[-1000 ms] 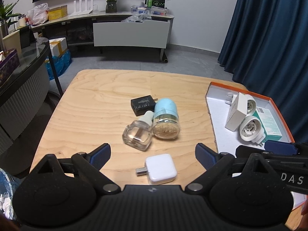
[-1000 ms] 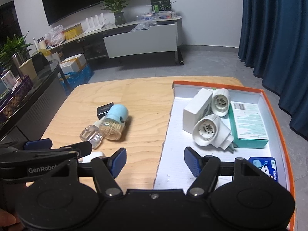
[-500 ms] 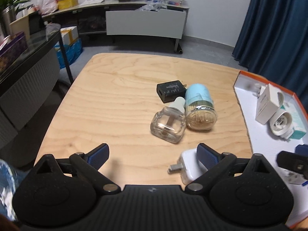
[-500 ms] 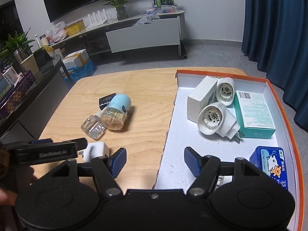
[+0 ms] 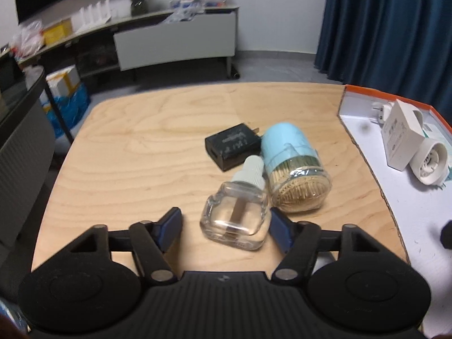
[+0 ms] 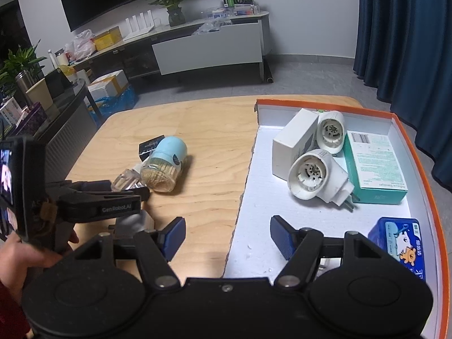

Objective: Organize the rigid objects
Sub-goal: 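Grasp the clear glass dropper bottle with the left tool while the right grasps the blue-capped toothpick jar, then carry the glass bottle and toothpick jar over the lid with both tools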

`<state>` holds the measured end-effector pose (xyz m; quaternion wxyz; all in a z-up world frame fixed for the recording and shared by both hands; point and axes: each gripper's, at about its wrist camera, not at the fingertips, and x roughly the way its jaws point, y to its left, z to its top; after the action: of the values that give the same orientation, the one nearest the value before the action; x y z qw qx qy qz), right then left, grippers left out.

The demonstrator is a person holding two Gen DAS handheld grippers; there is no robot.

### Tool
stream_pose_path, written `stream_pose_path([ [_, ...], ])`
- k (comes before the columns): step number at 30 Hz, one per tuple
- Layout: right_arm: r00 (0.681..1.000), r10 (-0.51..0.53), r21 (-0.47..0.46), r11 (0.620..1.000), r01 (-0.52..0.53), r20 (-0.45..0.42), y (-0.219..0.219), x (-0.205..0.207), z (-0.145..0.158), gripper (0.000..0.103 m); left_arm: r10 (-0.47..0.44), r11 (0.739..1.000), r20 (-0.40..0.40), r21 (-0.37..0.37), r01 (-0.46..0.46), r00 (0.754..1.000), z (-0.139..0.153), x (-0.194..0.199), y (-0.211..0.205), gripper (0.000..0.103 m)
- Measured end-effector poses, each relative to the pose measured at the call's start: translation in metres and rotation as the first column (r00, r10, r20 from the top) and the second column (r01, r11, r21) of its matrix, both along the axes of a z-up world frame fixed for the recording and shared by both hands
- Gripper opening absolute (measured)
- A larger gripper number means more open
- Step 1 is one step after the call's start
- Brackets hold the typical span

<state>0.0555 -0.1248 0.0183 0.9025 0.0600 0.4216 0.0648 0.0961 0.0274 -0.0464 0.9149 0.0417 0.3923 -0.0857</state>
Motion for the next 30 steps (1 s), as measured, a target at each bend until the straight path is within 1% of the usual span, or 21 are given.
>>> stream_pose_path([
  [1, 1.000, 0.004, 0.002, 1.000, -0.004, -0.003, 0.002, 0.002, -0.001, 0.080, -0.013, 1.000, 0.007, -0.005, 0.013, 1.000, 0.000, 0.000, 0.000, 0.053],
  [2, 1.000, 0.009, 0.002, 1.000, -0.009, -0.006, 0.004, 0.005, -0.001, 0.080, -0.019, 1.000, 0.014, -0.006, 0.019, 1.000, 0.001, -0.001, 0.000, 0.052],
  [5, 1.000, 0.025, 0.008, 1.000, -0.025, -0.014, 0.011, 0.013, -0.003, 0.080, -0.020, 0.999, 0.011, -0.046, 0.021, 1.000, 0.001, 0.001, 0.005, 0.052],
  [9, 0.999, 0.046, 0.019, 0.999, -0.046, -0.015, 0.022, 0.027, -0.002, 0.080, 0.016, 0.997, 0.012, -0.082, -0.015, 1.000, 0.006, 0.000, 0.016, 0.052],
  [15, 0.996, 0.088, 0.047, 0.995, -0.087, -0.018, 0.050, 0.060, -0.002, 0.080, 0.068, 0.992, 0.044, -0.110, -0.063, 0.997, 0.017, -0.008, 0.031, 0.052],
  [17, 0.995, 0.093, 0.058, 0.994, -0.091, -0.038, 0.059, 0.074, -0.007, 0.080, 0.079, 0.992, 0.048, -0.105, -0.073, 0.996, 0.017, -0.011, 0.035, 0.052],
  [19, 0.994, 0.085, 0.045, 0.996, -0.082, -0.062, 0.069, 0.088, -0.014, 0.080, 0.092, 0.989, 0.043, -0.117, -0.087, 0.995, 0.015, -0.013, 0.041, 0.052],
  [22, 0.990, 0.088, 0.049, 0.995, -0.083, -0.106, 0.080, 0.107, -0.027, 0.080, 0.113, 0.986, 0.043, -0.131, -0.106, 0.993, 0.013, -0.015, 0.049, 0.052],
  [26, 0.985, 0.073, 0.004, 0.997, -0.074, -0.154, 0.092, 0.123, -0.047, 0.079, 0.114, 0.985, 0.042, -0.133, -0.107, 0.993, 0.011, -0.013, 0.054, 0.052],
  [27, 0.988, 0.075, -0.017, 0.997, -0.078, -0.136, 0.095, 0.123, -0.049, 0.076, 0.110, 0.986, 0.037, -0.133, -0.104, 0.993, 0.009, -0.012, 0.055, 0.052],
  [28, 0.988, 0.087, -0.032, 0.995, -0.091, -0.130, 0.097, 0.123, -0.049, 0.064, 0.105, 0.986, 0.026, -0.134, -0.101, 0.994, 0.006, -0.011, 0.055, 0.052],
  [30, 0.987, 0.103, -0.059, 0.992, -0.111, -0.120, 0.101, 0.121, -0.049, 0.063, 0.100, 0.987, 0.025, -0.131, -0.096, 0.995, 0.002, -0.011, 0.057, 0.052],
])
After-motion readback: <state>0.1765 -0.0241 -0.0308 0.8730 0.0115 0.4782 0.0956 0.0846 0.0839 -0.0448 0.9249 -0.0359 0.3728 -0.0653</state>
